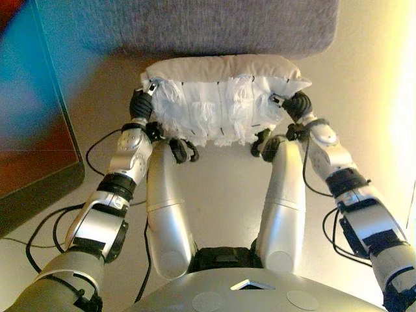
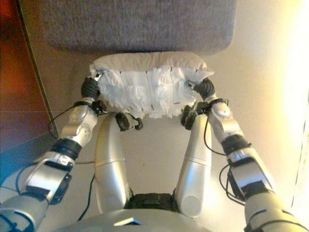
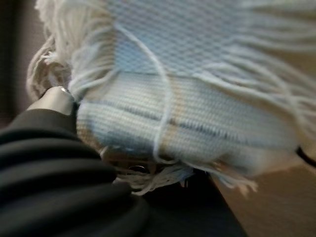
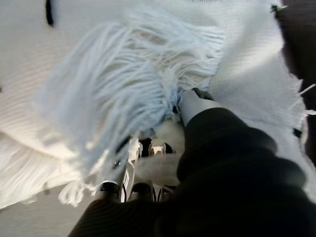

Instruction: Pick up the cushion and take it to the sofa

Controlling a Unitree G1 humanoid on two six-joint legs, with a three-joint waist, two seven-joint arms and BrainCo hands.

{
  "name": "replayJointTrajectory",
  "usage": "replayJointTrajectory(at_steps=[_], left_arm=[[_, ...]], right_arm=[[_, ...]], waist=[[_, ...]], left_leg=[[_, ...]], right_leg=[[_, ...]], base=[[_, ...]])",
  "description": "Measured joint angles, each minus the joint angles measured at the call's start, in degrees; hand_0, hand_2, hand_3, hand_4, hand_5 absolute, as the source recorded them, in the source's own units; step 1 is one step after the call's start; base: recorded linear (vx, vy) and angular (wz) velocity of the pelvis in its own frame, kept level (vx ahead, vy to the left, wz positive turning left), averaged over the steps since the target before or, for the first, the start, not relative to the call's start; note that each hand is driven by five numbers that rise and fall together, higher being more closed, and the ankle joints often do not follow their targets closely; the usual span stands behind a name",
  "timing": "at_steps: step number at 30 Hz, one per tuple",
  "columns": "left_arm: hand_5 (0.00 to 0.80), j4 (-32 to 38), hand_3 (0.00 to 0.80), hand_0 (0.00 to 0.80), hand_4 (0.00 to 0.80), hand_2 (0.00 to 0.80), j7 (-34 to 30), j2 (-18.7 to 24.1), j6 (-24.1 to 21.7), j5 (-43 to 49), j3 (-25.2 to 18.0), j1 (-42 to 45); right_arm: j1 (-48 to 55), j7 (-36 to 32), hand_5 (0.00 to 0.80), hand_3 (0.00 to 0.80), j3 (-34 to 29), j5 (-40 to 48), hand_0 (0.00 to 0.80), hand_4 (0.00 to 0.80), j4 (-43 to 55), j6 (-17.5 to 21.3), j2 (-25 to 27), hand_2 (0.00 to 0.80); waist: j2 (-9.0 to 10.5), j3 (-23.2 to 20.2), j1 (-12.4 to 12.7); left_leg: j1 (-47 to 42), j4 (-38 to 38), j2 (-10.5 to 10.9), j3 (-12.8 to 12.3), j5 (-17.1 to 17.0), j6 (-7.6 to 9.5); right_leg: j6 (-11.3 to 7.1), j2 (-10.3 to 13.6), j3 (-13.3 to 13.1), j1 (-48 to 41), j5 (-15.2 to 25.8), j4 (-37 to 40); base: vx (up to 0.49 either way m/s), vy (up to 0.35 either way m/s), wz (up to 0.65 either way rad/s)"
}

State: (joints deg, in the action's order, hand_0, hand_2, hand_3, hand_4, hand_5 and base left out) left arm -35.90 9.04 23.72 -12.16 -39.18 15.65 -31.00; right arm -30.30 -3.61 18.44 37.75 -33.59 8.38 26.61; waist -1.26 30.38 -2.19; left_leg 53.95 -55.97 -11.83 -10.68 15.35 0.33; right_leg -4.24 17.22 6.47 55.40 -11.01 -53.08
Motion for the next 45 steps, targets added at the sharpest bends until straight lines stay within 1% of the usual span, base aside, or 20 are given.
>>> replayJointTrajectory(at_steps=[5,7,10,15,17,19,21,22,24,25,28,32,34,36,39,40,41,42,43,45], left_arm=[[0.8,10.5,0.8,0.8,0.8,0.8,-0.1,-0.1,0.1,0.4,-2.9,9.9],[0.8,13.4,0.8,0.8,0.8,0.8,-0.2,0.1,0.2,2.1,-3.8,12.1],[0.8,14.9,0.8,0.8,0.8,0.8,-0.3,0.0,0.8,2.4,-5.6,12.0],[0.8,14.9,0.8,0.8,0.8,0.8,-0.2,-0.1,2.2,2.4,-5.8,12.0],[0.8,15.0,0.8,0.8,0.8,0.8,-0.2,-0.3,2.2,2.4,-5.7,12.0],[0.8,15.0,0.8,0.8,0.8,0.8,-0.2,-1.1,2.2,2.4,-5.6,12.2],[0.8,15.0,0.8,0.8,0.8,0.8,-0.2,-2.2,2.6,2.4,-5.6,12.8],[0.8,15.0,0.8,0.8,0.8,0.8,-0.2,-2.9,2.9,2.5,-5.6,13.5],[0.8,15.0,0.8,0.8,0.8,0.8,-0.5,-3.7,4.1,3.7,-5.8,15.2],[0.8,15.1,0.8,0.8,0.8,0.8,-0.7,-3.7,4.4,4.4,-6.0,16.7],[0.8,15.3,0.8,0.8,0.8,0.8,-1.2,-3.5,5.6,5.0,-6.1,19.5],[0.8,15.2,0.8,0.8,0.8,0.8,-1.4,-1.9,7.6,7.2,-8.0,20.0],[0.8,15.0,0.8,0.8,0.8,0.8,-2.1,-0.1,8.7,7.2,-8.3,19.9],[0.8,14.1,0.8,0.8,0.8,0.8,-3.0,0.3,9.4,7.1,-8.5,19.4],[0.8,11.7,0.8,0.8,0.8,0.8,-5.1,0.0,10.4,7.2,-8.3,18.4],[0.8,11.4,0.8,0.8,0.8,0.8,-5.5,0.1,10.5,7.1,-8.2,18.4],[0.8,11.2,0.8,0.8,0.8,0.8,-5.7,0.1,10.5,7.1,-7.9,18.4],[0.8,11.2,0.8,0.8,0.8,0.8,-5.7,0.5,10.5,7.0,-7.9,18.2],[0.8,11.2,0.8,0.8,0.8,0.8,-5.7,1.2,10.5,7.0,-7.9,18.2],[0.8,11.1,0.8,0.8,0.8,0.8,-5.7,1.9,10.6,6.9,-7.6,18.2]], right_arm=[[12.4,0.3,0.8,0.8,-2.9,0.0,0.8,0.8,9.6,0.4,-2.6,0.8],[15.1,0.2,0.8,0.8,-3.5,-0.3,0.8,0.8,12.4,0.4,-3.0,0.8],[14.5,0.2,0.8,0.8,-4.6,-0.6,0.8,0.8,14.2,-1.0,-2.7,0.8],[13.2,0.3,0.8,0.8,-5.6,-0.5,0.8,0.8,16.3,-4.0,-0.9,0.8],[13.1,0.4,0.8,0.8,-6.0,-0.5,0.8,0.8,16.7,-4.1,-0.7,0.8],[13.2,0.6,0.8,0.8,-6.4,-0.6,0.8,0.8,16.7,-4.1,-0.6,0.8],[13.4,1.7,0.8,0.8,-6.7,-0.8,0.8,0.8,16.7,-4.2,-0.6,0.8],[14.3,1.9,0.8,0.8,-6.7,-1.3,0.8,0.8,16.7,-4.2,-0.7,0.8],[15.5,2.9,0.8,0.8,-6.5,-2.4,0.8,0.8,16.7,-5.0,-0.8,0.8],[16.8,2.9,0.8,0.8,-6.3,-2.8,0.8,0.8,16.7,-5.3,-1.3,0.8],[19.9,2.5,0.8,0.8,-5.7,-2.6,0.8,0.8,16.7,-6.6,-2.4,0.8],[20.1,1.3,0.8,0.8,-4.2,-1.9,0.8,0.8,16.5,-8.8,-3.6,0.8],[20.1,0.7,0.8,0.8,-4.0,-0.8,0.8,0.8,16.5,-10.1,-4.6,0.8],[19.8,0.5,0.8,0.8,-4.1,-0.2,0.8,0.8,15.9,-10.4,-5.3,0.8],[19.8,1.3,0.8,0.8,-3.9,0.1,0.8,0.8,14.3,-10.7,-5.3,0.8],[19.8,1.7,0.8,0.8,-3.9,0.1,0.8,0.8,14.1,-10.9,-5.4,0.8],[19.9,1.8,0.8,0.8,-3.7,0.3,0.8,0.8,13.9,-10.9,-5.4,0.8],[19.9,1.8,0.8,0.8,-3.6,0.9,0.8,0.8,13.8,-10.9,-5.4,0.8],[19.8,1.7,0.8,0.8,-3.1,1.3,0.8,0.8,13.8,-10.9,-5.5,0.8],[19.6,1.6,0.8,0.8,-2.3,1.4,0.8,0.8,13.3,-11.1,-5.5,0.8]], waist=[[1.39,-0.5,0.2],[2.18,-1.1,0.3],[2.69,-1.8,0.5],[2.52,-2.2,0.4],[2.26,-2.8,0.4],[1.72,-3.6,0.4],[0.86,-4.8,0.8],[0.03,-7.1,1.1],[-1.0,-9.6,2.1],[-1.37,-12.0,2.6],[-1.16,-17.8,3.1],[0.46,-20.7,3.1],[1.5,-21.3,3.1],[1.69,-21.5,3.0],[1.49,-21.3,2.8],[1.27,-21.3,2.7],[0.8,-21.5,2.7],[0.78,-21.7,2.4],[1.13,-21.9,2.4],[1.31,-21.9,2.2]], left_leg=[[-19.4,16.6,3.2,-0.2,-4.6,-2.49],[-25.1,22.3,3.9,0.2,-6.7,-3.46],[-29.7,28.9,3.7,0.7,-10.1,-4.68],[-36.7,37.8,2.1,1.4,-14.5,-6.67],[-38.8,39.5,2.0,1.5,-15.4,-7.31],[-40.5,39.8,1.9,2.2,-15.3,-7.32],[-44.2,42.7,2.7,3.1,-15.9,-7.92],[-44.6,43.5,3.1,3.3,-15.7,-7.81],[-49.5,48.7,4.5,6.1,-16.2,-7.33],[-51.3,50.4,4.8,6.3,-16.3,-7.25],[-54.9,53.4,5.3,4.5,-16.6,-6.87],[-58.4,55.9,6.5,2.5,-16.4,-5.8],[-59.3,55.9,7.1,1.6,-16.1,-5.27],[-59.6,55.1,7.9,1.2,-15.5,-4.45],[-59.3,50.6,9.6,1.6,-12.2,-2.38],[-59.3,49.1,9.6,2.1,-11.4,-1.68],[-59.3,49.0,9.6,2.2,-11.4,-1.24],[-59.4,49.0,9.6,2.5,-11.6,-0.75],[-59.1,49.1,9.8,3.2,-11.9,-0.3],[-59.0,49.4,10.4,5.1,-12.3,0.35]], right_leg=[[-0.37,-0.2,2.1,-18.1,0.6,11.7],[-0.11,-0.9,2.6,-22.9,1.2,15.2],[0.59,-2.5,3.8,-27.1,2.5,19.7],[2.16,-5.7,5.5,-33.4,3.9,25.4],[2.69,-6.4,6.3,-35.3,3.6,25.8],[2.97,-6.6,6.7,-37.0,3.0,25.6],[2.77,-7.0,6.5,-39.6,3.0,26.7],[2.29,-7.0,6.6,-40.0,3.0,27.7],[1.92,-8.1,6.1,-44.5,5.2,32.9],[1.35,-8.6,5.8,-46.3,6.0,35.4],[0.42,-9.1,5.0,-50.2,8.3,41.0],[-0.82,-8.8,3.5,-54.0,11.3,46.3],[-0.95,-8.0,3.3,-54.1,11.3,45.4],[-1.07,-6.9,3.5,-53.3,11.4,42.3],[-1.11,-3.9,2.8,-49.1,12.1,30.2],[-1.78,-3.2,1.9,-48.1,13.5,27.3],[-1.75,-3.0,1.5,-47.1,15.4,25.9],[-1.98,-2.9,0.5,-45.6,15.4,24.6],[-2.42,-3.3,0.1,-45.1,14.6,23.9],[-4.7,-4.8,-1.1,-45.1,12.1,26.6]], base=[[0.255,-0.14,0.16],[0.106,-0.163,0.04],[0.095,-0.178,0.05],[0.084,-0.108,0.01],[0.14,-0.039,0.07],[0.241,0.042,0.06],[0.308,0.079,-0.06],[0.33,0.086,-0.15],[0.228,0.077,-0.21],[0.199,0.111,-0.27],[0.134,0.126,-0.2],[0.122,0.145,-0.22],[0.097,0.186,-0.19],[0.095,0.226,-0.08],[0.144,0.171,-0.01],[0.2,0.029,0.05],[0.224,-0.018,0.07],[0.307,-0.07,0.11],[0.313,-0.097,0.17],[0.356,-0.103,0.19]])
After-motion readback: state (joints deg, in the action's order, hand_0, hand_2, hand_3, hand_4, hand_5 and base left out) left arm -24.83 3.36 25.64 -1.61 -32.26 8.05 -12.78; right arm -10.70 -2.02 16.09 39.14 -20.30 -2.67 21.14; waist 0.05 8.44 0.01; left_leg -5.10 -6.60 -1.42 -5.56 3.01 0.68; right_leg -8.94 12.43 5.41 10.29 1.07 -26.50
